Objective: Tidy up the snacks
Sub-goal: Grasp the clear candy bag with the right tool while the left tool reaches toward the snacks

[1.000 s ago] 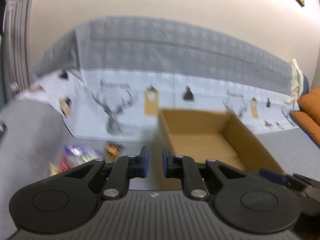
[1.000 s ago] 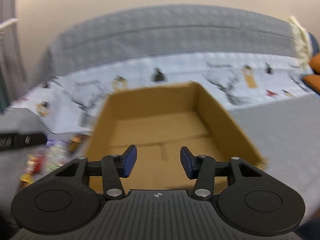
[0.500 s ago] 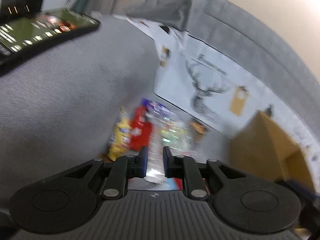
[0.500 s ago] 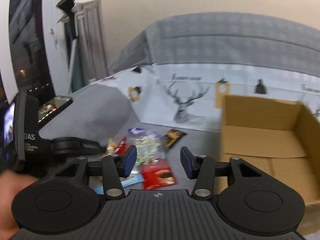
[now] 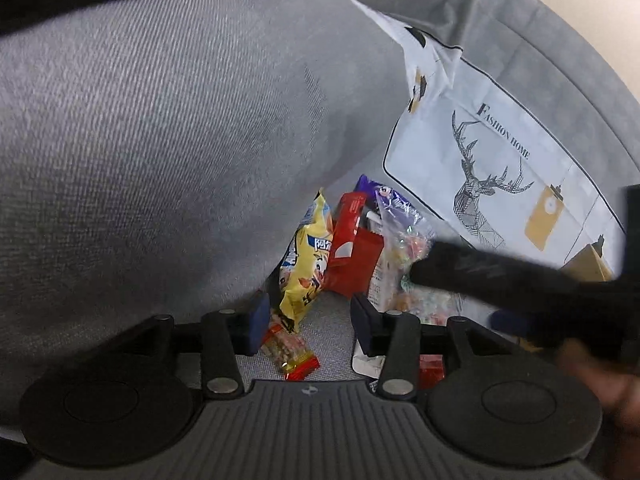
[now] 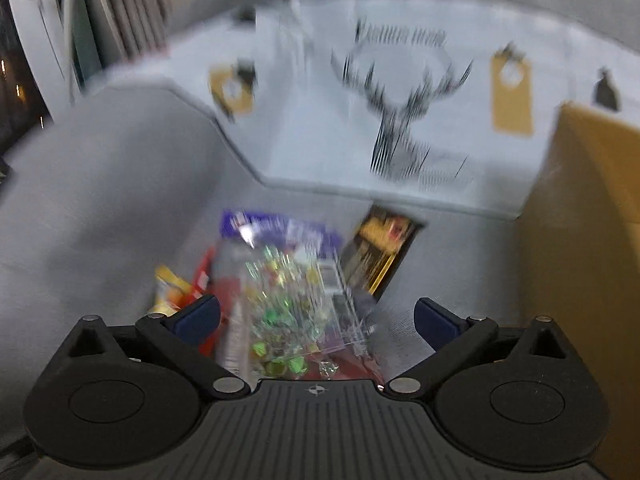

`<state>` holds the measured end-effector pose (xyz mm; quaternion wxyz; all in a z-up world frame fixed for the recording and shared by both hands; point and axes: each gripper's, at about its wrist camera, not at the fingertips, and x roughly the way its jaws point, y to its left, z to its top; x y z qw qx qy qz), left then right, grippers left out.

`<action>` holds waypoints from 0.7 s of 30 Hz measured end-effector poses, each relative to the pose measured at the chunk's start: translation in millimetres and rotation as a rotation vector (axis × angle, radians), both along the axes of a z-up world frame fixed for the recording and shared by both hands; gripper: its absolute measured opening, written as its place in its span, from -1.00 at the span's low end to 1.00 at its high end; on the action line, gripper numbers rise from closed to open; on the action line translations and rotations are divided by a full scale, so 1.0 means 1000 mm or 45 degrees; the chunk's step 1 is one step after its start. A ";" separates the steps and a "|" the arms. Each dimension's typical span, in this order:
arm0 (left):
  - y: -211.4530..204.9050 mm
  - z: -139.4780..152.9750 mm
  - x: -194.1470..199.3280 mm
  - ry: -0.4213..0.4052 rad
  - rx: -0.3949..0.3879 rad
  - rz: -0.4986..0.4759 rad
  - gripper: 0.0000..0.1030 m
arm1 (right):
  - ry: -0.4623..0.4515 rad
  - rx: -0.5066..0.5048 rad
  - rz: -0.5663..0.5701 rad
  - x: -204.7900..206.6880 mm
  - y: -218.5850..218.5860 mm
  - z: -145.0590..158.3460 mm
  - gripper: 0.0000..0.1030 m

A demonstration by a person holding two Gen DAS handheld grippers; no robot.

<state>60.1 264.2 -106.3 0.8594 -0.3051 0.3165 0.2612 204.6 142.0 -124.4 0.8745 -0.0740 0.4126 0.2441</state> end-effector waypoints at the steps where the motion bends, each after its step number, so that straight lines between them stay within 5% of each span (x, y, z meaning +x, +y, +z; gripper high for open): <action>1: 0.001 -0.001 0.001 0.000 -0.003 0.000 -0.04 | 0.030 -0.055 0.013 0.004 0.007 -0.010 0.99; 7: 0.007 -0.003 0.002 -0.021 -0.038 -0.002 -0.04 | 0.010 -0.139 0.102 -0.007 0.024 -0.025 0.91; 10: 0.010 -0.002 -0.002 -0.037 -0.057 -0.003 -0.04 | -0.060 -0.134 0.144 -0.018 0.020 -0.012 0.32; 12: 0.011 -0.001 -0.004 -0.047 -0.065 -0.002 -0.04 | -0.091 -0.131 0.151 -0.023 0.013 0.000 -0.59; 21: 0.010 0.002 -0.010 -0.045 -0.035 -0.022 -0.04 | -0.186 -0.068 0.164 -0.085 -0.049 0.057 -0.85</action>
